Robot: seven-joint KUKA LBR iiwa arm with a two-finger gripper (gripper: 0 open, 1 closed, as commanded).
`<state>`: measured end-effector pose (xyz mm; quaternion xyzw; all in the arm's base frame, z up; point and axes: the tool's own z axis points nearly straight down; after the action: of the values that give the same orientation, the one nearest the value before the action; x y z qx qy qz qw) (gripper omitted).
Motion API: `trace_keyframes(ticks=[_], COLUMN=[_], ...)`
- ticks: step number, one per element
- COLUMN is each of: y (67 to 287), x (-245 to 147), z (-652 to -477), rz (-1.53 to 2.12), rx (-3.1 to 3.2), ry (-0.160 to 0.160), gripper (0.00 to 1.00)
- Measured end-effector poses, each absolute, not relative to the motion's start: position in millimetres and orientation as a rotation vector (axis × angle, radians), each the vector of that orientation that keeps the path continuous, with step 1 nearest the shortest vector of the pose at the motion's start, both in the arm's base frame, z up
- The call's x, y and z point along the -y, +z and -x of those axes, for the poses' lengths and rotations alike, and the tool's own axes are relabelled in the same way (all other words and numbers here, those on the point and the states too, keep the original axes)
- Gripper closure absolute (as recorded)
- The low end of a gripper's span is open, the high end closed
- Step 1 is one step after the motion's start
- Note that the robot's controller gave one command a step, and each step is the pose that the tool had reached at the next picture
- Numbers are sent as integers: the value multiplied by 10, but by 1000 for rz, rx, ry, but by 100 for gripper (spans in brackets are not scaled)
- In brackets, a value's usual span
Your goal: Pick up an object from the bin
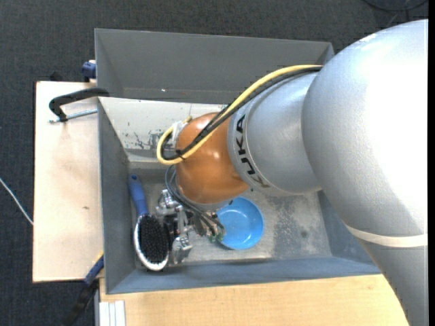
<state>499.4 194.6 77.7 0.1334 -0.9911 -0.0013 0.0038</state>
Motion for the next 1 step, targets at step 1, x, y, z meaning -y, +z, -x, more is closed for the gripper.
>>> trace_keyframes(ticks=[1], y=[823], x=[-1925], z=[-5034], rz=[-413], rx=[3116], ry=[-4], gripper=[100])
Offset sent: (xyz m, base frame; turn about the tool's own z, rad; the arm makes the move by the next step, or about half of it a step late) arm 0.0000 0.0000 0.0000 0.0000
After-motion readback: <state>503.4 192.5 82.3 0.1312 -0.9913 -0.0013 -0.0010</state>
